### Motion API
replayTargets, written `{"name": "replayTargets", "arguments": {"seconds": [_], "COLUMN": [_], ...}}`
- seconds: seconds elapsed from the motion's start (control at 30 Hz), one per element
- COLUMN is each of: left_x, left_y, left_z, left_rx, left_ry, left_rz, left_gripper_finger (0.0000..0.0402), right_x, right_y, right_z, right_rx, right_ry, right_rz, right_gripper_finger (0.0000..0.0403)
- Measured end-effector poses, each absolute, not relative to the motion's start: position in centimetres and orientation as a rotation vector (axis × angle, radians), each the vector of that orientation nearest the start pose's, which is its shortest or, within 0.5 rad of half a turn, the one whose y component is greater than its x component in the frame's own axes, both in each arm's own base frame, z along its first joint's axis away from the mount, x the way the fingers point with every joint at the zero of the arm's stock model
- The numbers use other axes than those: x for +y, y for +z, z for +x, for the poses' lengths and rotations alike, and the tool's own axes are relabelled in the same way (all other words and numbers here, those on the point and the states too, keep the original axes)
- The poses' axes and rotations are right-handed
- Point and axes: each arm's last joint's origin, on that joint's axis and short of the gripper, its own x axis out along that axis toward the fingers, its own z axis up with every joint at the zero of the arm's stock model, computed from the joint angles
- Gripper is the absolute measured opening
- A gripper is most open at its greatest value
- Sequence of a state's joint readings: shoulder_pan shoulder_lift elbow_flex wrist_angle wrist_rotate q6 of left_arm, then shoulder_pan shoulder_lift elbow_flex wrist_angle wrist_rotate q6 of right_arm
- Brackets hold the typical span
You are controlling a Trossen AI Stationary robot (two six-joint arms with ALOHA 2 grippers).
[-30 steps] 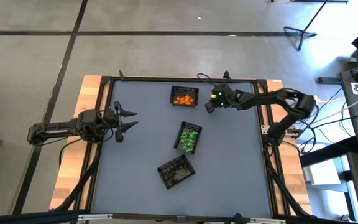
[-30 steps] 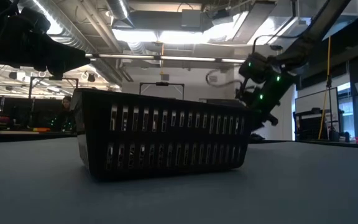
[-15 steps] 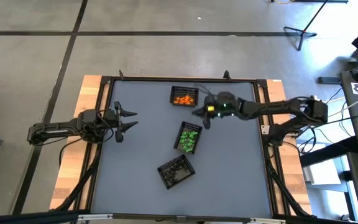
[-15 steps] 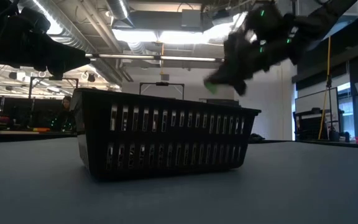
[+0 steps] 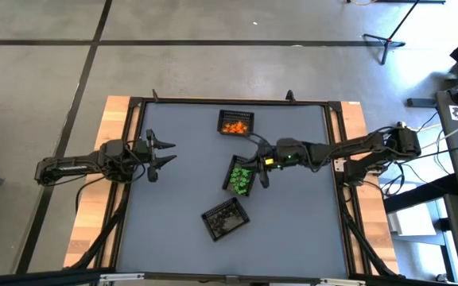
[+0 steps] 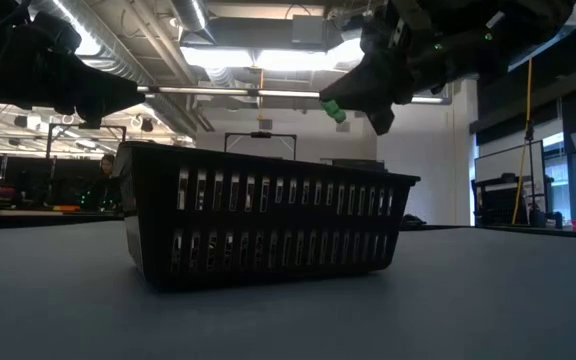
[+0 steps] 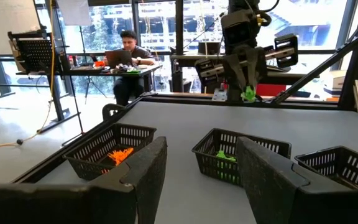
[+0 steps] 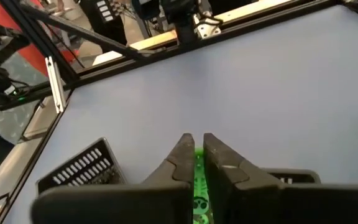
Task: Sort Halloween decoration
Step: Put the green skeleton toy into the center black bin, then return to Home Position
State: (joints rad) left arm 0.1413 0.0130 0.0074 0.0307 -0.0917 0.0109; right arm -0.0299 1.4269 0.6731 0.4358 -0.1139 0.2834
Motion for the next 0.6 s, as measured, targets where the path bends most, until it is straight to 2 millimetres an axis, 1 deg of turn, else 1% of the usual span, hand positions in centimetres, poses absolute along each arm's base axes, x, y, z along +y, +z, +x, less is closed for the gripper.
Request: {"name": "replayTargets", "arguments": {"seconds": [0.1, 0.3, 0.4, 0.5, 0.6], "left_x": [1.6, 1.6, 1.6, 1.6, 1.6], "left_y": [16.8, 16.8, 16.8, 16.8, 16.8], "left_z": [9.7, 9.7, 9.7, 9.7, 9.7], "left_rx": [-0.024, -0.024, -0.024, -0.024, -0.024], "left_ry": [0.234, 0.234, 0.234, 0.234, 0.234], "left_rz": [0.011, 0.011, 0.011, 0.011, 0.011], "left_gripper_finger": [0.0189, 0.0189, 0.0189, 0.0189, 0.0189], "right_x": [-0.6, -0.6, -0.6, -0.6, -0.6], "right_y": [20.9, 20.8, 21.0, 22.0, 24.3], "right_z": [29.3, 29.3, 29.2, 28.6, 27.4], "right_rx": [0.346, 0.356, 0.349, 0.321, 0.243], "right_ry": [0.036, 0.045, 0.056, 0.065, 0.075], "right_rz": [0.304, 0.297, 0.279, 0.248, 0.165], "right_gripper_finger": [0.0042, 0.0143, 0.0181, 0.0196, 0.019]}}
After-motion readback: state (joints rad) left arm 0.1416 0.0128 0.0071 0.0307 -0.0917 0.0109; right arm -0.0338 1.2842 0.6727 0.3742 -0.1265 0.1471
